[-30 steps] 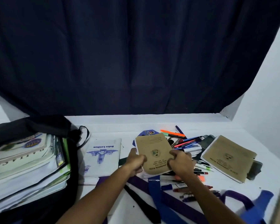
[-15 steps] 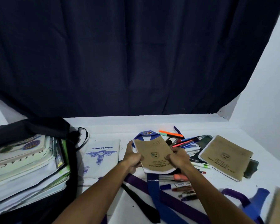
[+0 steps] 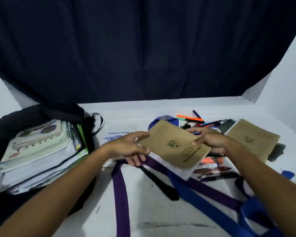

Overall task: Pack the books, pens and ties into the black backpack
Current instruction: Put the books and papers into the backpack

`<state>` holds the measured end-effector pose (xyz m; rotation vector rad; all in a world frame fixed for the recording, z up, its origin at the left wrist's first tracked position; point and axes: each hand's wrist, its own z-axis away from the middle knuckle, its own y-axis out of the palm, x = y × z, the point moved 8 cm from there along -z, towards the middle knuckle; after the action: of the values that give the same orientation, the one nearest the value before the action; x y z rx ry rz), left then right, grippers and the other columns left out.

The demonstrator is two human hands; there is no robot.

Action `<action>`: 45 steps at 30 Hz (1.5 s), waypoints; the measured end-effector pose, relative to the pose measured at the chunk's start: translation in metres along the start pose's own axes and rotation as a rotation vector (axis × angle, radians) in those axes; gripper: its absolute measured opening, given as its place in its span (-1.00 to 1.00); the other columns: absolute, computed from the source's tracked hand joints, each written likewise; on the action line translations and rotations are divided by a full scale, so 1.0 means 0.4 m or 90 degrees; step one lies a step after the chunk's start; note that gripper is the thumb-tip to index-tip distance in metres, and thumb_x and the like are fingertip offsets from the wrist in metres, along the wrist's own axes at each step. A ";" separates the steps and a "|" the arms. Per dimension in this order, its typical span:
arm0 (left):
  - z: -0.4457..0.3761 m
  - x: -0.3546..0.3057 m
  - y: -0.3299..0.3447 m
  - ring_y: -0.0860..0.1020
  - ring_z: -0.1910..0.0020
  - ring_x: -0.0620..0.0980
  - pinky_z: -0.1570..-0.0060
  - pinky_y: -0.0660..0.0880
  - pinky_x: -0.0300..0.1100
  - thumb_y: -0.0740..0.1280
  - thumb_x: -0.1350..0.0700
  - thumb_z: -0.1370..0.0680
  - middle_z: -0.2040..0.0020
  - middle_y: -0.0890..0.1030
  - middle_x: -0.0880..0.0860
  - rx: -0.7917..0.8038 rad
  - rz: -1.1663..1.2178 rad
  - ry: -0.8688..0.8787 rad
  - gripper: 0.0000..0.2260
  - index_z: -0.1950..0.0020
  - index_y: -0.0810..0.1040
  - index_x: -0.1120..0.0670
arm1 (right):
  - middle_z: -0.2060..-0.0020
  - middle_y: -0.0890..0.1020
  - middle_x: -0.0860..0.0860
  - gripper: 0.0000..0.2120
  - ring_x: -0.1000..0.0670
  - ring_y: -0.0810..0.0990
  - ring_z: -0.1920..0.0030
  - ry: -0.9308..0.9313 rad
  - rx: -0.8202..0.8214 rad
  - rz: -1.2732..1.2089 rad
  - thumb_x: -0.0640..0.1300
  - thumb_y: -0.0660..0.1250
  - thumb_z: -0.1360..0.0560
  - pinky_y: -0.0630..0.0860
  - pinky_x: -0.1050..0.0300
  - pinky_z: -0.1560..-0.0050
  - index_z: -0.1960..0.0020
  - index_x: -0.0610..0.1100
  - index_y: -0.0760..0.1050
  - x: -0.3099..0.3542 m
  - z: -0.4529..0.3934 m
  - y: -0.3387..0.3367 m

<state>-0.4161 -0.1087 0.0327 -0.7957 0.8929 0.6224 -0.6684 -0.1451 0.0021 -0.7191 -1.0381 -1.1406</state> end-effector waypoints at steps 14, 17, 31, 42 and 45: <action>0.021 0.131 0.164 0.38 -0.14 0.02 -0.02 0.42 0.00 0.32 -0.44 -0.27 -0.19 0.43 0.02 0.047 -0.834 0.410 -0.36 -0.18 0.54 -0.05 | -0.18 0.60 0.01 -0.60 0.01 0.56 -0.09 -0.165 0.035 0.816 -0.33 0.28 -0.45 0.50 0.12 -0.05 -0.23 -0.04 0.57 -0.042 0.118 0.271; -0.011 0.026 0.201 0.39 -0.11 -0.02 0.00 0.43 -0.04 0.32 -0.37 -0.35 -0.16 0.45 -0.02 0.022 -0.788 0.487 -0.52 -0.02 0.63 -0.04 | -0.13 0.62 -0.01 -0.66 0.06 0.56 -0.01 -0.190 -0.094 0.695 -0.26 0.35 -0.45 0.45 0.28 0.07 -0.21 -0.10 0.59 -0.016 0.169 0.172; -0.237 -0.371 0.996 0.55 -0.13 -0.01 -0.12 0.49 -0.18 0.42 0.11 -0.48 -0.17 0.57 0.03 0.205 -0.275 0.384 -0.61 -0.30 0.48 0.07 | -0.18 0.59 -0.18 -0.67 -0.14 0.55 -0.17 0.083 -0.894 0.225 -0.30 0.26 -0.51 0.42 0.12 -0.12 -0.26 -0.20 0.52 -0.361 0.899 -0.490; -0.365 -0.340 1.121 0.39 -0.30 0.14 -0.28 0.44 -0.03 0.50 0.10 -0.42 -0.38 0.32 0.14 0.183 -0.370 0.172 -0.32 -0.48 0.28 0.01 | -0.07 0.63 -0.08 -0.57 -0.11 0.61 0.00 0.141 -0.855 0.092 -0.29 0.25 -0.40 0.61 -0.08 -0.01 -0.24 -0.05 0.51 -0.463 0.872 -0.572; -0.379 -0.350 1.108 0.45 -0.26 0.08 -0.21 0.50 -0.08 0.49 0.24 -0.41 -0.37 0.37 0.11 0.191 -0.264 0.145 -0.32 -0.48 0.30 0.06 | 0.03 0.63 -0.15 -0.68 -0.15 0.64 0.11 0.058 -0.870 -0.088 -0.44 0.26 -0.37 0.65 -0.16 0.15 0.00 -0.12 0.55 -0.454 0.865 -0.590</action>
<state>-0.8853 -0.0034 -0.0551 -0.7572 0.9633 0.0310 -1.0053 0.1592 -0.0457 -1.6235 -0.0775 -1.9526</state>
